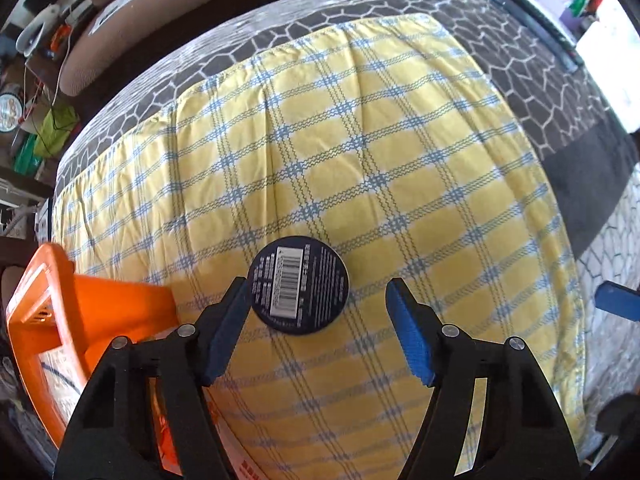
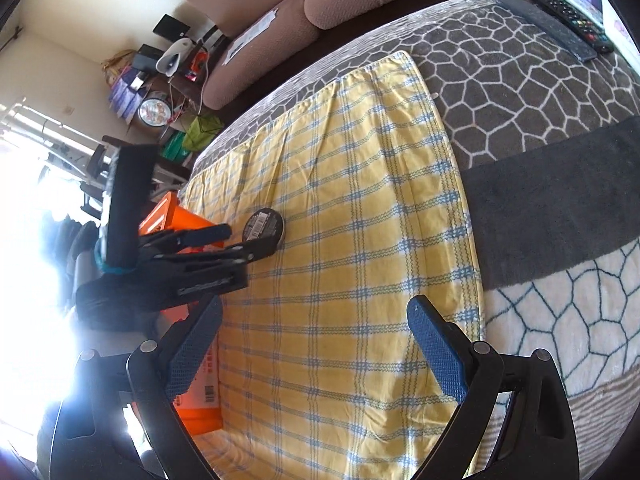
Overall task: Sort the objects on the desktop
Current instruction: 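Grasp the black round tin with the left gripper, then carry the tin over the orange basket with the left gripper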
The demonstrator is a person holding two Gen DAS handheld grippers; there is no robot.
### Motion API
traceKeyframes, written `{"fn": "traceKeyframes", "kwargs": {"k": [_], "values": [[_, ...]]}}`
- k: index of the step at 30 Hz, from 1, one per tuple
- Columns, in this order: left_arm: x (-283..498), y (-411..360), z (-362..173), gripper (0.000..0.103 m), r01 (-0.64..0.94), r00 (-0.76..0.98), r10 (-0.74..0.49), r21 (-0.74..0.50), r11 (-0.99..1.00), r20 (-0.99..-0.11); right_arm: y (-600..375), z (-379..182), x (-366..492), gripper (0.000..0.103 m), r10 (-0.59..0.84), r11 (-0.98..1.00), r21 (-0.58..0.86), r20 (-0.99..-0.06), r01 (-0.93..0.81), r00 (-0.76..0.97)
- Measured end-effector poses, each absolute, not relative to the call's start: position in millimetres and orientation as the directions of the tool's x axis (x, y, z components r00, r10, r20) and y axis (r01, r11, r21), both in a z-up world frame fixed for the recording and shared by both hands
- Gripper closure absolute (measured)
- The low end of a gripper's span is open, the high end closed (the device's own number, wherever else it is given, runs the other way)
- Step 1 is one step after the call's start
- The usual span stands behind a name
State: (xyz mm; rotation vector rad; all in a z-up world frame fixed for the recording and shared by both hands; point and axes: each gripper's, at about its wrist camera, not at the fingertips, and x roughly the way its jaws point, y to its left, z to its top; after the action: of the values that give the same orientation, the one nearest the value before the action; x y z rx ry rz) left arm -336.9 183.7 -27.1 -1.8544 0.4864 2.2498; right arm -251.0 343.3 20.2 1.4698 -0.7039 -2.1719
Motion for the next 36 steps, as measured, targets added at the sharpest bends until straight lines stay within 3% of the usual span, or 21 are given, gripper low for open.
{"fn": "traceKeyframes", "kwargs": {"k": [4,11,12,13,18,24,29,36], "values": [[-349,182,-43,0.036,-0.340,-0.194,-0.109,0.171,-0.925,-0.975,344,18,-252,0.007,-0.602,-0.782,0.618,-0.721,0.075,-0.343],[-359,167,-50,0.023,-0.285,-0.171,-0.103,0.150,-0.947,-0.980,340,15,-253,0.007,-0.597,-0.790,0.606,-0.727,0.093,-0.339],[-359,166,-50,0.029,-0.286,-0.167,-0.088,0.133,-0.949,-0.982,340,14,-253,0.007,-0.599,-0.789,0.608,-0.727,0.091,-0.337],[-358,165,-48,0.047,-0.291,-0.161,-0.048,0.093,-0.952,-0.986,339,14,-252,0.007,-0.600,-0.788,0.610,-0.725,0.090,-0.337],[-342,170,-45,0.047,-0.308,-0.195,-0.033,0.093,-0.947,-0.980,335,13,-252,0.007,-0.603,-0.785,0.613,-0.724,0.089,-0.334],[-305,175,-24,0.047,-0.339,-0.200,0.096,-0.023,-0.940,-0.975,337,19,-249,0.007,-0.600,-0.785,0.615,-0.721,0.080,-0.347],[-284,154,9,0.047,-0.293,-0.166,0.289,-0.233,-0.927,-0.943,347,31,-237,0.007,-0.609,-0.767,0.640,-0.704,0.045,-0.367],[-259,121,56,0.047,-0.188,-0.155,0.543,-0.515,-0.836,-0.825,337,51,-212,0.007,-0.689,-0.692,0.718,-0.626,0.073,-0.365]]}}
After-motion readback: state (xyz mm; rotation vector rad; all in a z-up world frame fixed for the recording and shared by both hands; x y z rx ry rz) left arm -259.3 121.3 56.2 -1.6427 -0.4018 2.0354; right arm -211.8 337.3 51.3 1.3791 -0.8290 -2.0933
